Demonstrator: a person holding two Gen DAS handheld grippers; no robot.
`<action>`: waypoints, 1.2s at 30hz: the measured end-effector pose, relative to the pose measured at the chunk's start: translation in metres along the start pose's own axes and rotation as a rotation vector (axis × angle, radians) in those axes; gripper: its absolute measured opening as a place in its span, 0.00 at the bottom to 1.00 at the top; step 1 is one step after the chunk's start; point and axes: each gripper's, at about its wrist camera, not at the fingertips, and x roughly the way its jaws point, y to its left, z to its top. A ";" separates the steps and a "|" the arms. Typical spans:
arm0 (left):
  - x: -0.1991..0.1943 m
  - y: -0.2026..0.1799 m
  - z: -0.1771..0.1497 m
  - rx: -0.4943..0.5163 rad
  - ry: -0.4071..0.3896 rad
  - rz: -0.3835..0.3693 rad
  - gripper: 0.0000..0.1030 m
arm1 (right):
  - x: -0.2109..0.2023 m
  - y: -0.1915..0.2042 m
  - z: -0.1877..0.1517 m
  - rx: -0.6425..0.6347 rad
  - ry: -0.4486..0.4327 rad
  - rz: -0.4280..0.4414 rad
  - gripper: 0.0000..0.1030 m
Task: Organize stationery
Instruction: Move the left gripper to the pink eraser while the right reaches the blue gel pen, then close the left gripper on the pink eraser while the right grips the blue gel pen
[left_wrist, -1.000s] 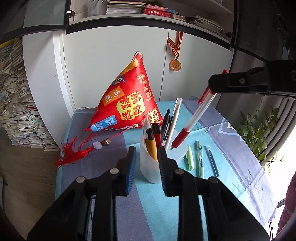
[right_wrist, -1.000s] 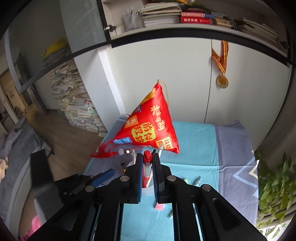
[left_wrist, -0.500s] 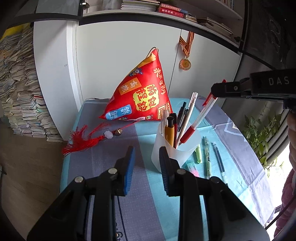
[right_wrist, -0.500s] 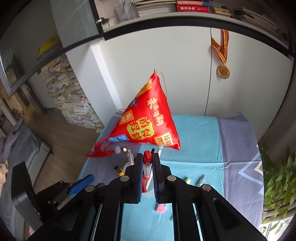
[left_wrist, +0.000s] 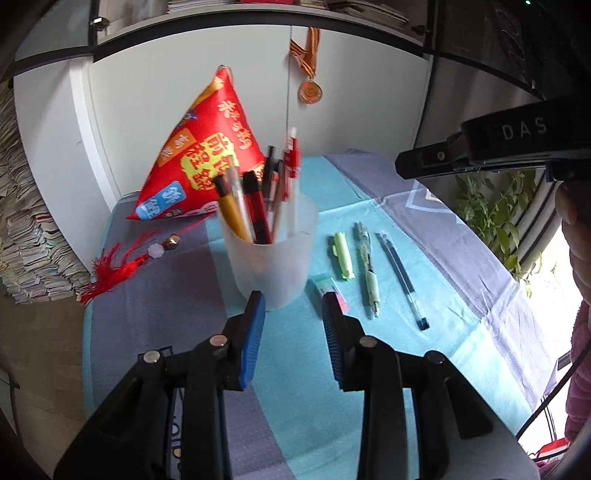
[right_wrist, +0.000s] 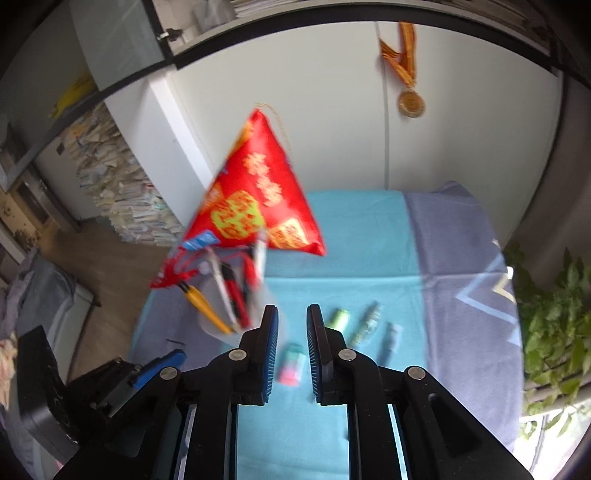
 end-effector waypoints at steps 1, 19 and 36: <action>0.006 -0.006 -0.001 0.014 0.013 -0.006 0.29 | 0.002 -0.005 -0.006 -0.004 0.014 -0.033 0.16; 0.092 -0.041 0.007 -0.020 0.167 0.052 0.28 | 0.079 -0.061 -0.081 0.135 0.247 -0.114 0.17; 0.031 -0.034 -0.053 0.065 0.238 -0.069 0.18 | 0.019 -0.042 -0.158 -0.168 0.357 -0.057 0.08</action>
